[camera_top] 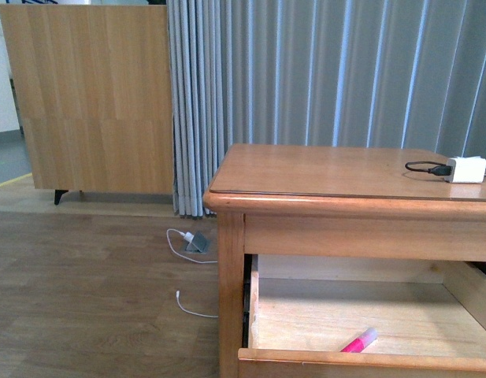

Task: Place pink marker in drawer with both arms

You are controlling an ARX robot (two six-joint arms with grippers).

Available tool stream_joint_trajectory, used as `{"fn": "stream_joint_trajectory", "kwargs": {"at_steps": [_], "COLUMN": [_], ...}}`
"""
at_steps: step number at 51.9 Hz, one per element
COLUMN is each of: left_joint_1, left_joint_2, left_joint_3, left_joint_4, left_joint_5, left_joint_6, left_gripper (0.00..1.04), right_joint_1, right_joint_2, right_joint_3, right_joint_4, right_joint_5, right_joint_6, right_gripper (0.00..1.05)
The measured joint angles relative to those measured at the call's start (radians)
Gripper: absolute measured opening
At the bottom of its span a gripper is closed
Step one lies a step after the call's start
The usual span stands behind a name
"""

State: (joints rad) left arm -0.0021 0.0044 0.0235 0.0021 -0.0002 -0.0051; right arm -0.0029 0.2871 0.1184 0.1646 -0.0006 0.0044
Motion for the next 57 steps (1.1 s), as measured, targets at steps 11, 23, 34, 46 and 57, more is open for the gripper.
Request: {"fn": "stream_joint_trajectory", "kwargs": {"at_steps": [11, 23, 34, 46, 57], "left_joint_1": [0.0, 0.0, 0.0, 0.0, 0.0], "left_joint_2": [0.0, 0.0, 0.0, 0.0, 0.0], "left_joint_3": [0.0, 0.0, 0.0, 0.0, 0.0], "left_joint_4": [0.0, 0.0, 0.0, 0.0, 0.0], "left_joint_5": [0.0, 0.0, 0.0, 0.0, 0.0], "left_joint_6": [0.0, 0.0, 0.001, 0.001, 0.001], "left_gripper": [0.61, 0.99, 0.99, 0.99, 0.99], "right_joint_1": [0.036, 0.041, 0.097, 0.173, 0.196], "right_joint_2": [0.108, 0.412, 0.758, 1.032, 1.186], "right_joint_3": [0.053, 0.114, 0.206, 0.315, 0.402], "right_joint_4": [-0.231, -0.237, -0.097, 0.019, 0.104], "right_joint_5": [0.008, -0.109, -0.116, -0.068, -0.039], "right_joint_6": [0.018, -0.002, -0.006, 0.039, 0.057], "right_gripper": [0.96, 0.96, 0.96, 0.96, 0.96]}}
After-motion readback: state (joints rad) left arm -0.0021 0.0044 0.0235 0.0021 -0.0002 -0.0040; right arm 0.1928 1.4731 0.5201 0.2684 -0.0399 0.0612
